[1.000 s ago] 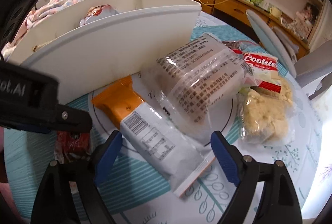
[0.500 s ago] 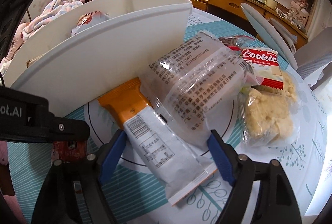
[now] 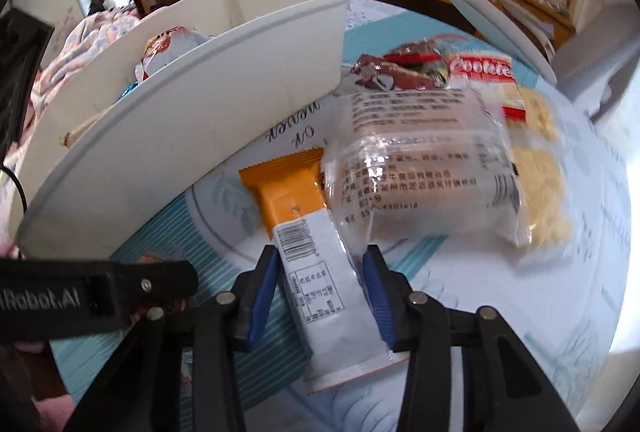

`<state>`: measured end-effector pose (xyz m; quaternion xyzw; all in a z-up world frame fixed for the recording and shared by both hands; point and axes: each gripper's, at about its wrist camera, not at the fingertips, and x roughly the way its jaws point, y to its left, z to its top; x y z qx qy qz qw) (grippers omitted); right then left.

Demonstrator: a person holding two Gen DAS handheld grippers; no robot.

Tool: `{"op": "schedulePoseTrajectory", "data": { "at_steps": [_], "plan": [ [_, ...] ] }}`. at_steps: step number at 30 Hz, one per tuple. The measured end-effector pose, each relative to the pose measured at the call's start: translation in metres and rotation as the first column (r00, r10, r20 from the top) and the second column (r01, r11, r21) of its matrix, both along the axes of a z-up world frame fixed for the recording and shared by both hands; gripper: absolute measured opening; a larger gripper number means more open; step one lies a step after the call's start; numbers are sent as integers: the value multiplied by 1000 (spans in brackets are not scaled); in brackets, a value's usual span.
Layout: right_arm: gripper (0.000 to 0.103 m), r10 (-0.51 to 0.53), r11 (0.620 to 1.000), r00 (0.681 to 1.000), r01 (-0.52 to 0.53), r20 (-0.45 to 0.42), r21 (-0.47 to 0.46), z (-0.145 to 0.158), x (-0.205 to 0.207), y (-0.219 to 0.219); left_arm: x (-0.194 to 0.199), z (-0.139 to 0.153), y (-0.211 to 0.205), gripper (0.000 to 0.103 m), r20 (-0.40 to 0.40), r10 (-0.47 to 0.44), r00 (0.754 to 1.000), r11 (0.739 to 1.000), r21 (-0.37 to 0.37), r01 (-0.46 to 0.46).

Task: Organize snacks
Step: 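Grasp the orange-and-white bar with the right gripper while the left gripper grasps the red wrapped snack, then carry the orange bar and red snack over the white tray with both grippers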

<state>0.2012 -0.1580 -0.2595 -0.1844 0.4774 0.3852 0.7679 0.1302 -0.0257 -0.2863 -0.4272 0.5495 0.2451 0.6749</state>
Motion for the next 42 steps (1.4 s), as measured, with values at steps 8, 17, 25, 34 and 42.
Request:
{"op": "schedulePoseTrajectory", "data": {
  "at_steps": [8,17,25,34,42],
  "plan": [
    [37,-72,997,994,71,-83,-5,7,-26,-20,-16,3,-24,43,-60,-114,992,993,16,115],
    [35,-171,984,977,175,-124,25,28,-49,-47,-6,34,-53,43,-39,-224,974,973,42,225],
    [35,-225,968,969,234,-106,86,67,-58,-62,1,81,-58,43,27,-371,928,927,63,369],
    [35,-317,933,948,316,-21,170,121,-51,-74,1,149,-43,43,52,-512,857,848,189,495],
    [35,-376,900,926,360,20,244,152,-46,-66,5,188,-14,43,106,-592,799,798,215,563]
  ]
}}
